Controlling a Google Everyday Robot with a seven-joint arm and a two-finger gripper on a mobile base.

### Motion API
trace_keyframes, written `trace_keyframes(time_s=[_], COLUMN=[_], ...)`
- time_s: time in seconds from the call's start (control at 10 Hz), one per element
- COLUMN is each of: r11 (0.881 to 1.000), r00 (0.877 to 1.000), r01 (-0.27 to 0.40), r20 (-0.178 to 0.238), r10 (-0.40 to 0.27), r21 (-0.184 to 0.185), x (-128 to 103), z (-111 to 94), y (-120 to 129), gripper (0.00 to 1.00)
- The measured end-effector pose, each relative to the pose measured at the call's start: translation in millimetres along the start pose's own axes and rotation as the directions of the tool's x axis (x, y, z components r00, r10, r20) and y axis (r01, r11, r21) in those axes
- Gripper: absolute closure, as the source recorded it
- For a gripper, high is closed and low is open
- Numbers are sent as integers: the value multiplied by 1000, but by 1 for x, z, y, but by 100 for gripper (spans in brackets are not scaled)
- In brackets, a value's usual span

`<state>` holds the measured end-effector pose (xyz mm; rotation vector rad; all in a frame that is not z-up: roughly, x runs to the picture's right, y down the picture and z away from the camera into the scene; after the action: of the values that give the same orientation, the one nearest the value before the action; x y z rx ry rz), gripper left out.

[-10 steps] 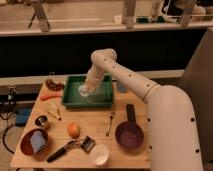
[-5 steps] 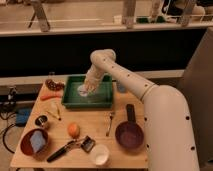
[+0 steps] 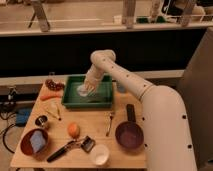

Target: Place towel in tray

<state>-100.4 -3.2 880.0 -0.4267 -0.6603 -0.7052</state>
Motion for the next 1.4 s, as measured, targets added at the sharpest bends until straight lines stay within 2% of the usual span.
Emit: trace_keyframes(time_s=[0.3, 0.4, 0.5, 1.4], r11=[1000, 1000, 1000, 1000], r00=[1000, 1000, 1000, 1000], r01=[-5, -6, -9, -23], r20=[3, 3, 5, 11], r10=[5, 6, 8, 22], r21=[4, 6, 7, 19], x=[2, 3, 4, 9], z=[3, 4, 5, 13], y=[-1, -1, -2, -6], gripper=[88, 81, 79, 79])
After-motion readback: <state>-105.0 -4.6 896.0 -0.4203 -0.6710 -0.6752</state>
